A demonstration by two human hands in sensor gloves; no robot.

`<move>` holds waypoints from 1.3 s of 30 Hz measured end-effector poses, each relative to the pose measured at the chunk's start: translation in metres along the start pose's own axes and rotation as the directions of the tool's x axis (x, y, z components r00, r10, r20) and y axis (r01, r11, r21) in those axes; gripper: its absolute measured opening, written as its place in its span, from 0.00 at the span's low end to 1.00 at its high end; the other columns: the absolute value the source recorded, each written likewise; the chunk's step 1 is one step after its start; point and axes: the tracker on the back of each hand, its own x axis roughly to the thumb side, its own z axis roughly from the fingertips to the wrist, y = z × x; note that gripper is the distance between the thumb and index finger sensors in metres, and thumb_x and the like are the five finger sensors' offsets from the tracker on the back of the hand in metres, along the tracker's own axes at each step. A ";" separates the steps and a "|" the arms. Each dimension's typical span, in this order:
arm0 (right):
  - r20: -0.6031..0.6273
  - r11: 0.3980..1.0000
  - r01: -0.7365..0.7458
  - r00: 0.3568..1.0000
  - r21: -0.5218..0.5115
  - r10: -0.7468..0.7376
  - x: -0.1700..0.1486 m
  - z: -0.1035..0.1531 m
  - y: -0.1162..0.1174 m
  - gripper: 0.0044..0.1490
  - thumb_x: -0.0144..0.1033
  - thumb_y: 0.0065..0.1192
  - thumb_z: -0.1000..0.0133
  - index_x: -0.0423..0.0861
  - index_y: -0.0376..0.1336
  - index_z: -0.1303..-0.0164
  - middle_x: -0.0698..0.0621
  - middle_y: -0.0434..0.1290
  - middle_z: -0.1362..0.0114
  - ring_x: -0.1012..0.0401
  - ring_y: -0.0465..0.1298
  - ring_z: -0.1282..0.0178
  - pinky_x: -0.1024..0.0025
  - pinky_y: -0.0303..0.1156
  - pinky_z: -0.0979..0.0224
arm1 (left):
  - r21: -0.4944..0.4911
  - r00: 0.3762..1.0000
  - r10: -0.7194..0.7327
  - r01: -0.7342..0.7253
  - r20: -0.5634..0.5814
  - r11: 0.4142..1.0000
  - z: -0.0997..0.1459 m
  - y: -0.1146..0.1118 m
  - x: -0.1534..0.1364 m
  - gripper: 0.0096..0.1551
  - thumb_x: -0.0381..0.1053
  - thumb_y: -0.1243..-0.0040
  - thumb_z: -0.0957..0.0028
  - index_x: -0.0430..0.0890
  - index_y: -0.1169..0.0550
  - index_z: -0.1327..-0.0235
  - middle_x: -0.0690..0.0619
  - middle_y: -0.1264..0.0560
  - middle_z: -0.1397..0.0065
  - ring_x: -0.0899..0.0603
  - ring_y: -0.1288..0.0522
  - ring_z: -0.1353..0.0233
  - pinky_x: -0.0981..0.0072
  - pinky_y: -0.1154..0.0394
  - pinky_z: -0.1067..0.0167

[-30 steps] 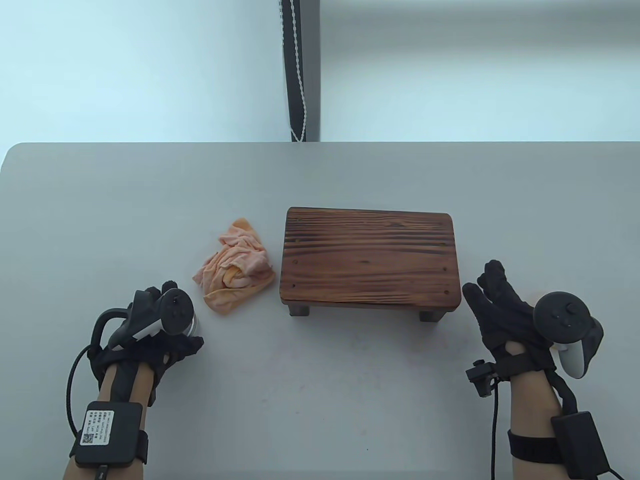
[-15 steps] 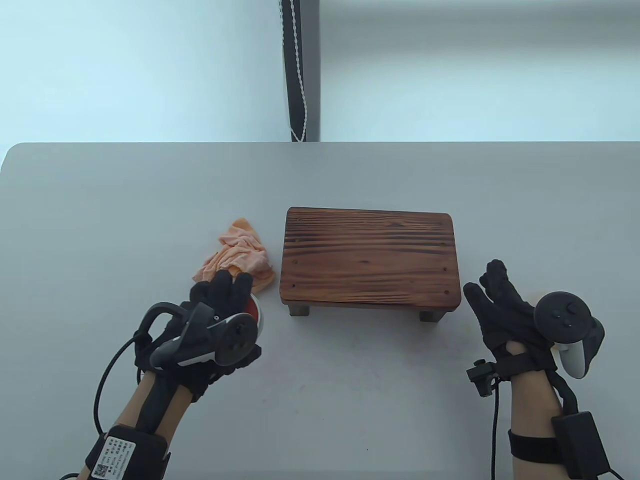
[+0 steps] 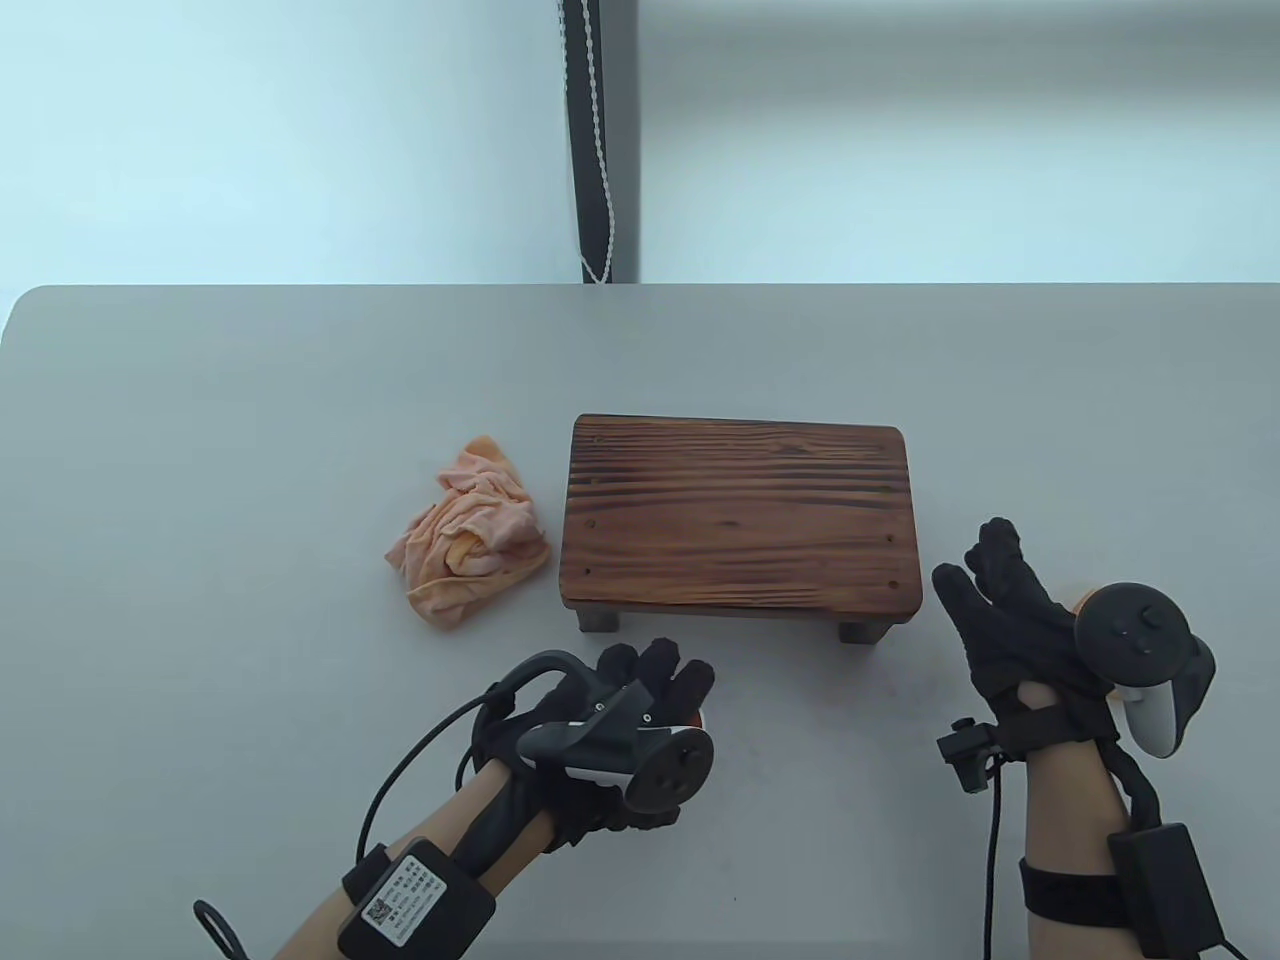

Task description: Dip and apply wood wax on stool

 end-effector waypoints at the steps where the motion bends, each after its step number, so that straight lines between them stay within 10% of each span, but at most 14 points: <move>1: -0.001 1.000 0.001 1.000 0.001 -0.001 0.000 0.000 0.000 0.56 0.51 0.62 0.36 0.24 0.44 0.16 0.15 0.61 0.18 0.16 0.62 0.24 0.14 0.58 0.37 | -0.001 1.000 0.004 -0.004 0.002 1.000 -0.004 -0.003 0.001 0.62 0.68 0.35 0.48 0.31 0.48 0.20 0.23 0.49 0.17 0.15 0.41 0.23 0.29 0.25 0.38; 22: 0.047 0.999 0.011 0.999 -0.037 -0.010 0.016 0.008 -0.017 0.58 0.51 0.62 0.36 0.23 0.43 0.16 0.12 0.56 0.18 0.17 0.63 0.26 0.18 0.63 0.36 | 0.121 0.999 0.019 -0.013 -0.050 0.993 -0.019 -0.022 -0.008 0.60 0.69 0.38 0.46 0.32 0.48 0.19 0.27 0.48 0.15 0.21 0.42 0.19 0.26 0.29 0.31; 28: 0.194 0.994 -0.008 0.981 -0.108 0.029 0.048 0.030 -0.027 0.44 0.51 0.68 0.39 0.28 0.65 0.27 0.26 0.76 0.33 0.32 0.80 0.41 0.29 0.75 0.42 | 0.174 0.996 0.074 -0.065 -0.044 0.983 0.003 -0.016 -0.007 0.65 0.69 0.36 0.46 0.30 0.50 0.16 0.25 0.46 0.15 0.24 0.39 0.18 0.28 0.28 0.28; 34: 0.412 0.865 -0.127 0.906 0.485 -0.098 0.092 0.054 0.043 0.40 0.48 0.70 0.38 0.29 0.68 0.29 0.27 0.80 0.34 0.33 0.83 0.42 0.31 0.77 0.43 | 0.161 0.973 0.221 -0.209 -0.064 0.965 0.009 -0.021 -0.014 0.60 0.64 0.35 0.41 0.29 0.50 0.16 0.25 0.47 0.14 0.22 0.41 0.17 0.25 0.31 0.27; 39: 0.507 0.686 -0.522 0.824 0.506 0.253 0.081 0.057 0.132 0.55 0.44 0.76 0.43 0.24 0.55 0.19 0.18 0.61 0.17 0.21 0.66 0.23 0.18 0.64 0.34 | 0.145 0.965 0.258 -0.250 -0.041 0.957 0.009 -0.028 -0.019 0.58 0.59 0.33 0.39 0.29 0.50 0.17 0.25 0.49 0.14 0.22 0.43 0.17 0.26 0.30 0.27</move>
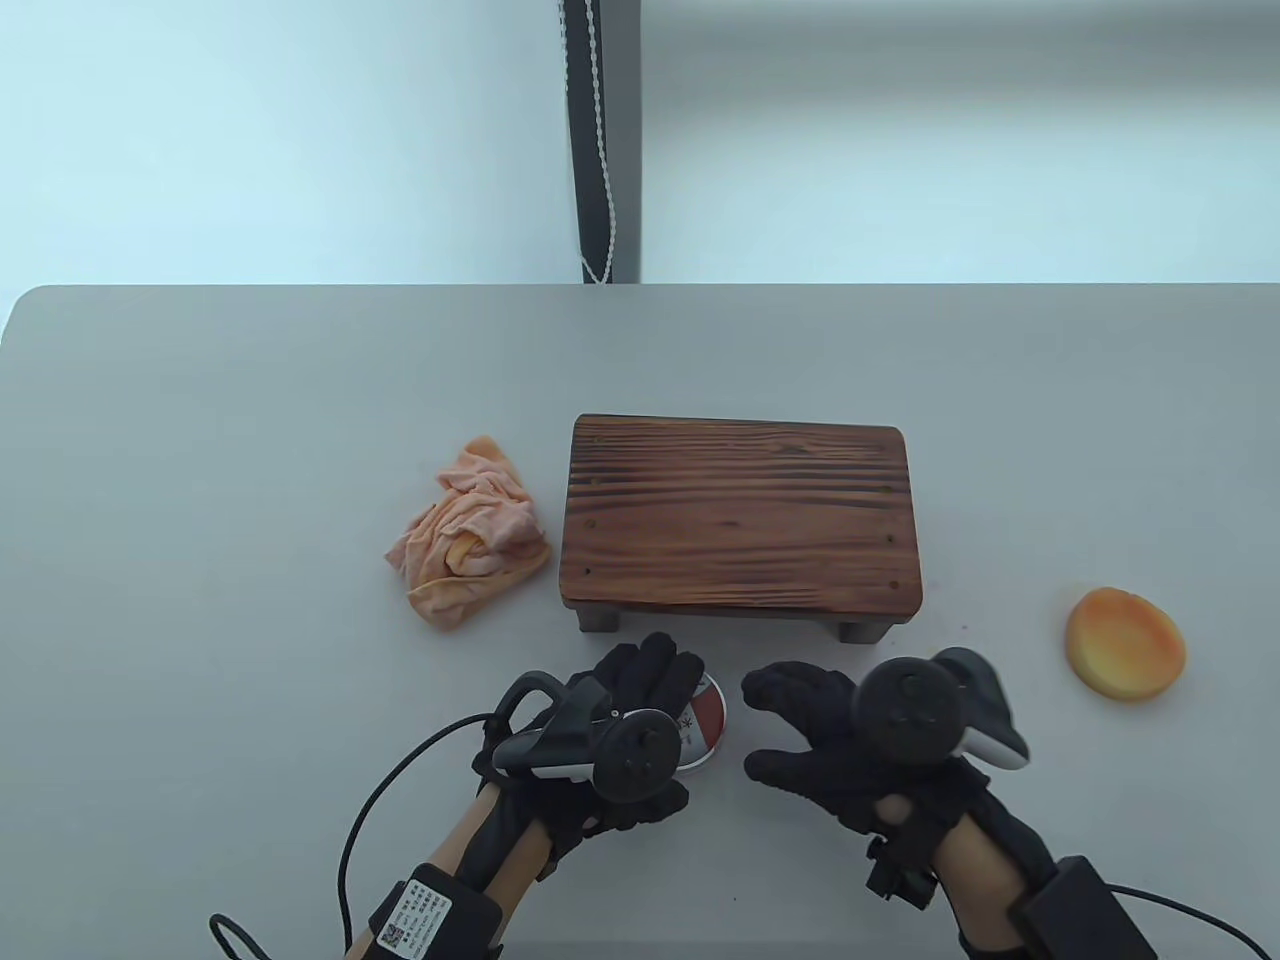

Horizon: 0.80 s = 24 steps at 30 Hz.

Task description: Dip and apply wood wax on stool

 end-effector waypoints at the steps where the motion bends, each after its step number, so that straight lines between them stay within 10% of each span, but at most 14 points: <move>1: -0.018 0.998 -0.039 0.999 0.052 0.040 -0.002 -0.008 0.012 0.57 0.43 0.77 0.43 0.24 0.51 0.18 0.18 0.56 0.16 0.20 0.63 0.22 0.17 0.62 0.33 | -0.004 1.000 0.006 -0.006 0.007 1.000 0.001 -0.001 -0.002 0.57 0.59 0.33 0.39 0.29 0.49 0.17 0.26 0.49 0.14 0.22 0.43 0.17 0.27 0.30 0.27; 14: -0.058 0.998 -0.068 0.996 0.007 0.068 0.000 -0.042 0.044 0.53 0.40 0.74 0.42 0.29 0.47 0.22 0.17 0.46 0.15 0.19 0.46 0.20 0.15 0.46 0.31 | 0.021 0.984 0.151 -0.154 0.090 0.988 -0.006 -0.008 -0.017 0.50 0.51 0.33 0.35 0.29 0.49 0.20 0.22 0.51 0.17 0.14 0.42 0.21 0.32 0.23 0.33; 24: -0.069 0.997 -0.075 0.995 0.011 0.076 0.000 -0.042 0.044 0.56 0.39 0.77 0.45 0.25 0.47 0.23 0.17 0.46 0.15 0.19 0.46 0.19 0.14 0.45 0.32 | 0.078 0.992 0.128 -0.128 0.002 0.989 -0.009 -0.013 -0.018 0.62 0.68 0.36 0.42 0.30 0.52 0.19 0.22 0.49 0.20 0.17 0.35 0.24 0.45 0.19 0.35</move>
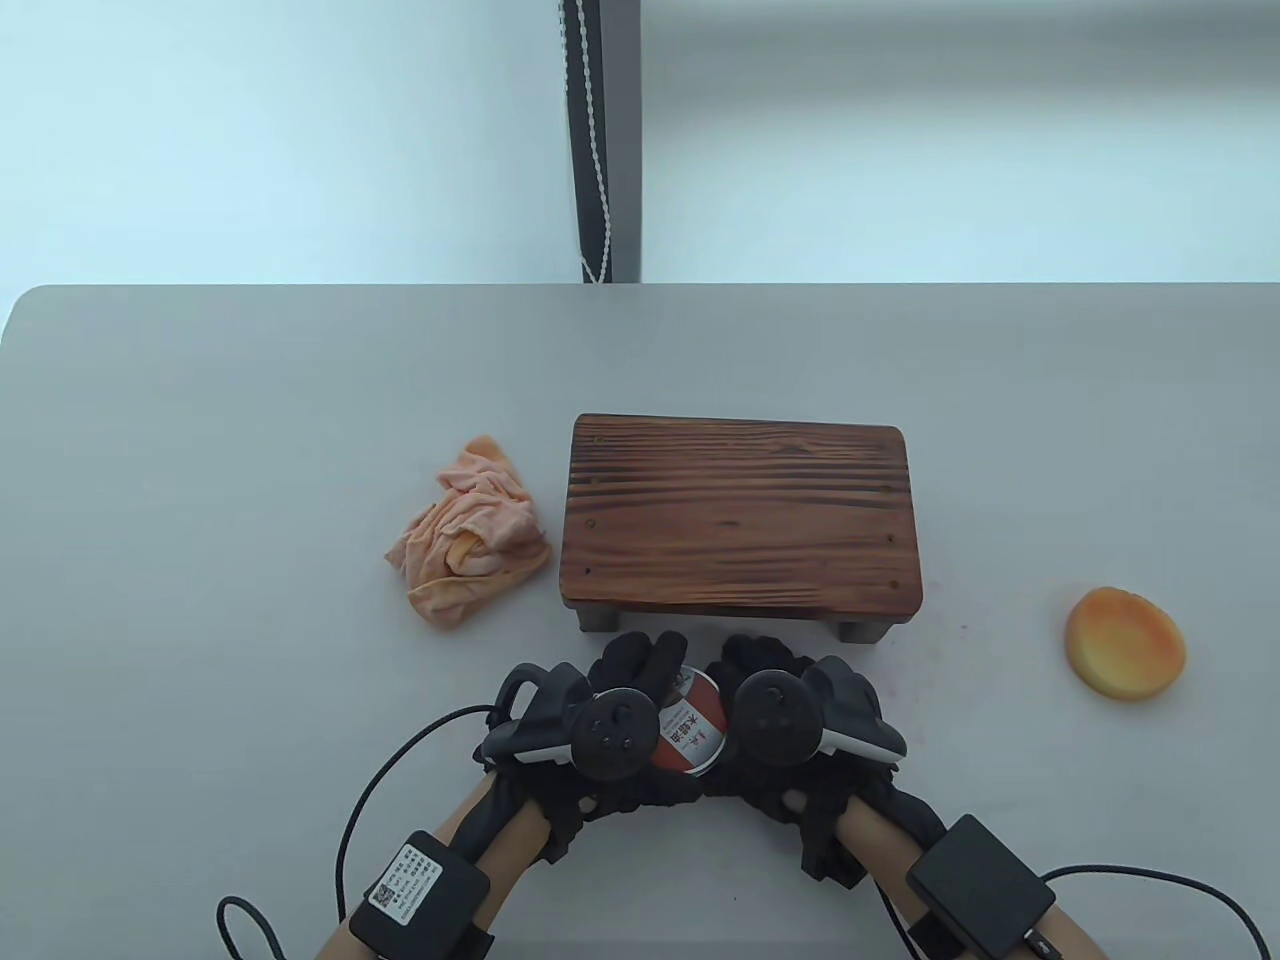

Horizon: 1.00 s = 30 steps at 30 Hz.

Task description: Dip and apply wood wax on stool

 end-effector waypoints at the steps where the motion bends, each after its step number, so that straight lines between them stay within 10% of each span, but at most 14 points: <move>1: 0.000 1.000 -0.001 1.000 0.000 0.001 0.000 0.000 0.000 0.56 0.39 0.77 0.45 0.26 0.47 0.23 0.17 0.46 0.15 0.19 0.46 0.19 0.14 0.45 0.32 | -0.032 0.999 -0.002 0.004 0.049 0.999 -0.001 0.000 0.002 0.62 0.66 0.35 0.41 0.31 0.53 0.19 0.22 0.53 0.18 0.15 0.37 0.23 0.41 0.20 0.34; 7: 0.000 1.000 0.004 1.000 -0.002 -0.004 -0.001 0.000 -0.001 0.57 0.39 0.78 0.47 0.25 0.48 0.23 0.17 0.46 0.15 0.19 0.47 0.20 0.15 0.46 0.32 | -0.019 0.992 -0.045 0.047 0.115 0.999 -0.003 0.001 0.008 0.54 0.57 0.33 0.38 0.35 0.52 0.18 0.29 0.51 0.15 0.11 0.40 0.23 0.30 0.19 0.38; 11: 0.011 1.000 -0.012 1.000 0.002 0.012 -0.002 0.000 0.000 0.58 0.42 0.78 0.48 0.25 0.49 0.23 0.17 0.46 0.15 0.19 0.47 0.20 0.14 0.46 0.32 | 0.081 0.991 -0.122 0.117 0.060 0.990 -0.005 -0.005 0.008 0.61 0.70 0.40 0.42 0.31 0.51 0.19 0.21 0.49 0.21 0.14 0.35 0.26 0.36 0.18 0.42; 30: 0.013 1.000 -0.013 1.000 0.010 0.012 -0.003 0.000 0.001 0.59 0.41 0.80 0.49 0.24 0.49 0.23 0.18 0.46 0.15 0.20 0.46 0.19 0.14 0.45 0.32 | -0.001 0.980 -0.111 0.113 0.167 0.994 -0.003 -0.003 0.010 0.64 0.65 0.33 0.43 0.32 0.56 0.19 0.22 0.57 0.16 0.09 0.38 0.25 0.32 0.19 0.41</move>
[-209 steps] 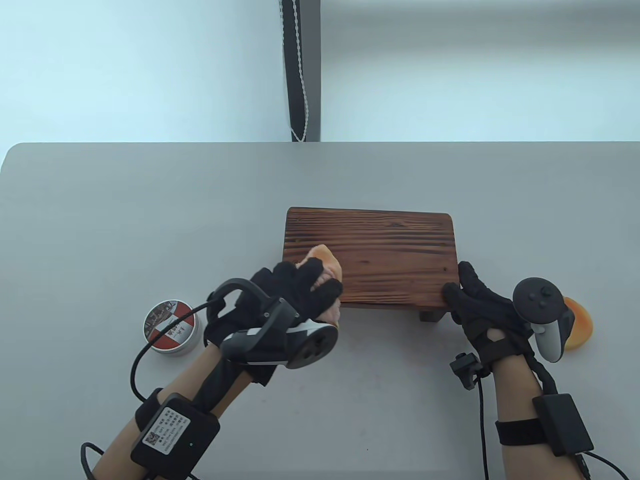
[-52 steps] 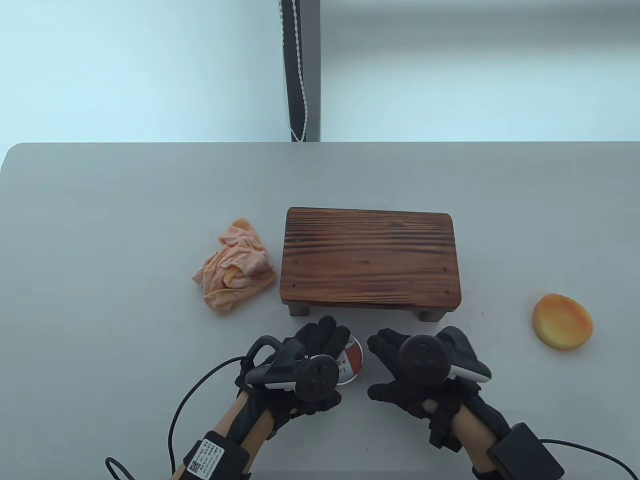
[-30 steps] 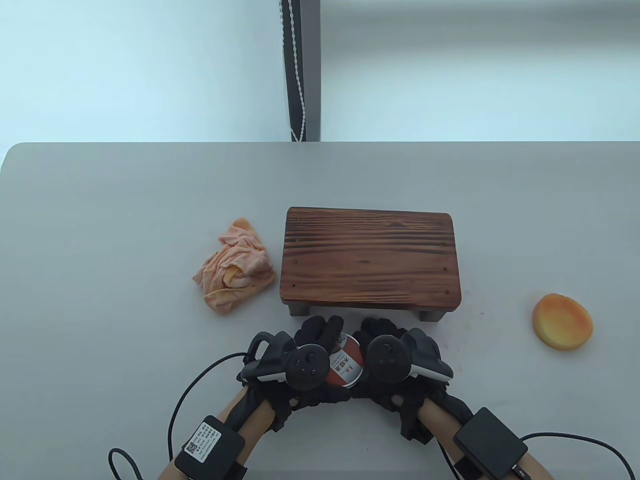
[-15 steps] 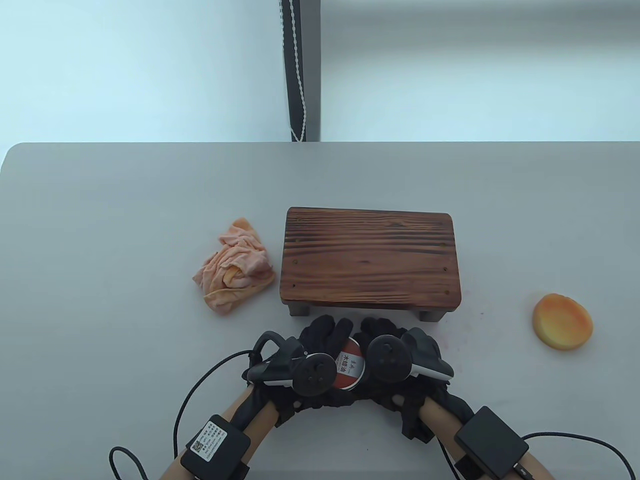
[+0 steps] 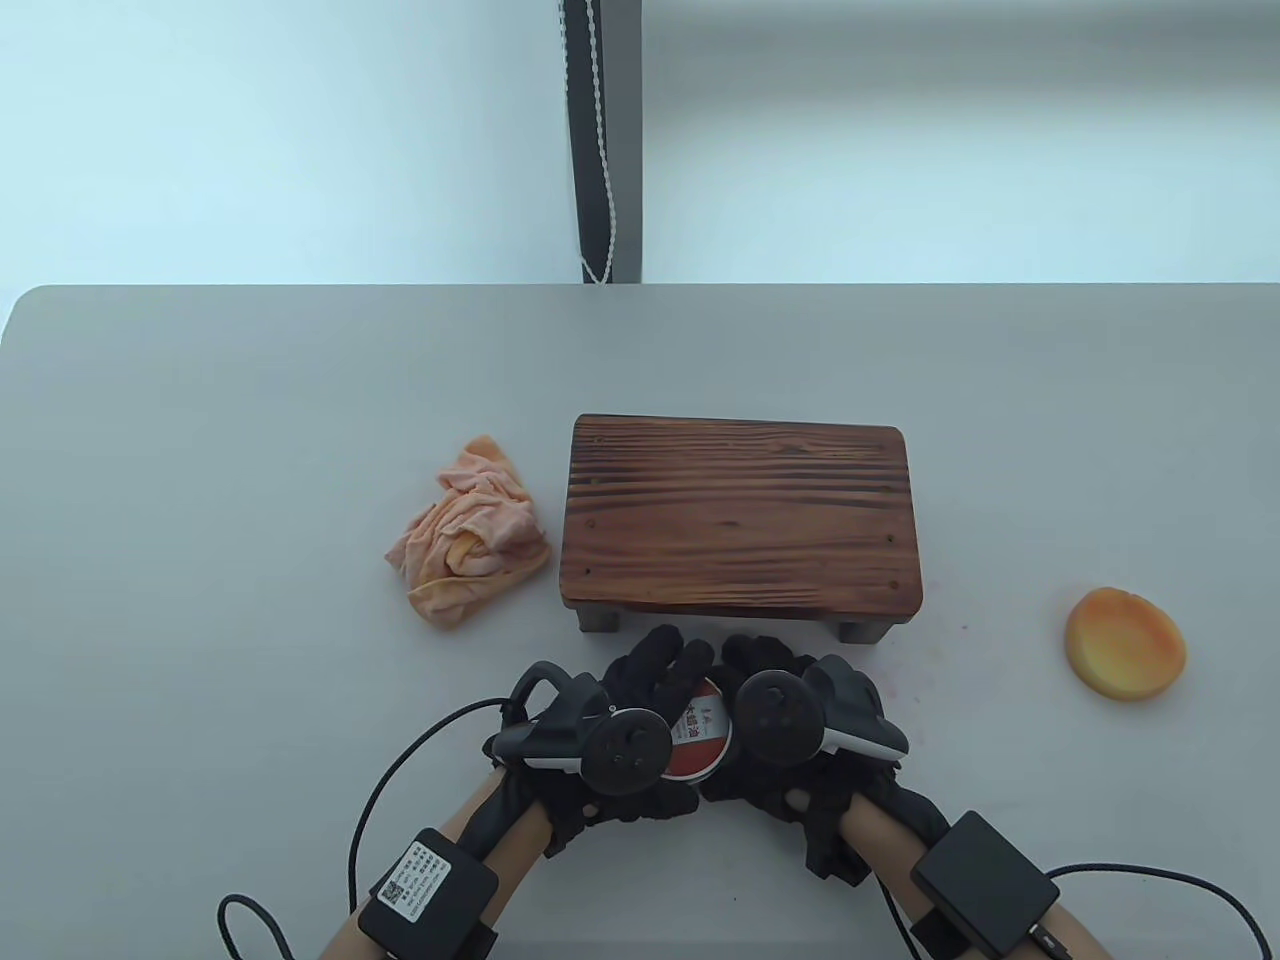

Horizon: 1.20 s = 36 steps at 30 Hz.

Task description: Dip and apply wood wax on stool

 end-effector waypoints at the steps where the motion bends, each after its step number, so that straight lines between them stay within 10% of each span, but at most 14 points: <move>1: 0.000 1.000 0.001 1.000 0.000 -0.001 0.000 0.000 0.000 0.59 0.41 0.80 0.49 0.24 0.49 0.23 0.18 0.46 0.15 0.20 0.46 0.19 0.14 0.45 0.32 | -0.006 1.000 0.012 -0.012 0.014 1.000 0.001 0.001 0.000 0.63 0.63 0.32 0.42 0.33 0.56 0.19 0.24 0.56 0.15 0.08 0.39 0.24 0.31 0.19 0.40; 10: -0.003 1.000 0.007 1.000 -0.002 -0.007 -0.002 0.000 0.000 0.60 0.42 0.80 0.50 0.25 0.49 0.23 0.19 0.46 0.15 0.21 0.47 0.19 0.14 0.45 0.32 | 0.042 0.994 0.001 0.003 -0.111 0.999 -0.002 -0.003 0.000 0.66 0.71 0.40 0.43 0.30 0.57 0.20 0.22 0.51 0.21 0.12 0.35 0.26 0.37 0.18 0.41; 18: -0.004 1.000 0.015 1.000 -0.004 -0.015 -0.003 0.000 -0.001 0.59 0.41 0.81 0.50 0.25 0.50 0.23 0.19 0.46 0.15 0.21 0.47 0.19 0.14 0.45 0.33 | 0.001 0.997 0.081 -0.081 0.006 0.997 0.001 -0.001 -0.001 0.58 0.58 0.33 0.39 0.34 0.55 0.18 0.30 0.53 0.14 0.06 0.41 0.24 0.28 0.21 0.39; 24: -0.009 1.000 0.019 1.000 -0.006 -0.019 -0.004 0.000 -0.001 0.59 0.41 0.81 0.49 0.25 0.50 0.23 0.20 0.47 0.14 0.21 0.47 0.19 0.14 0.45 0.32 | 0.068 0.992 0.020 -0.011 -0.125 0.998 -0.002 -0.004 -0.001 0.66 0.71 0.39 0.44 0.31 0.56 0.19 0.23 0.52 0.20 0.13 0.35 0.26 0.37 0.18 0.41; 32: -0.008 1.000 0.017 1.000 -0.004 -0.017 -0.004 0.000 -0.001 0.59 0.40 0.80 0.49 0.25 0.50 0.23 0.20 0.46 0.14 0.21 0.47 0.19 0.14 0.45 0.33 | 0.004 0.992 0.128 -0.128 -0.017 0.992 0.002 0.000 -0.004 0.58 0.56 0.33 0.38 0.33 0.55 0.19 0.29 0.54 0.14 0.07 0.41 0.23 0.28 0.22 0.37; 36: -0.006 1.000 0.013 1.000 -0.002 -0.013 -0.004 0.000 0.000 0.59 0.41 0.81 0.49 0.25 0.50 0.23 0.19 0.46 0.14 0.21 0.47 0.19 0.14 0.45 0.33 | 0.060 0.992 0.057 -0.051 -0.111 0.997 -0.001 -0.003 -0.003 0.64 0.69 0.40 0.42 0.30 0.56 0.19 0.21 0.52 0.21 0.12 0.36 0.26 0.36 0.19 0.40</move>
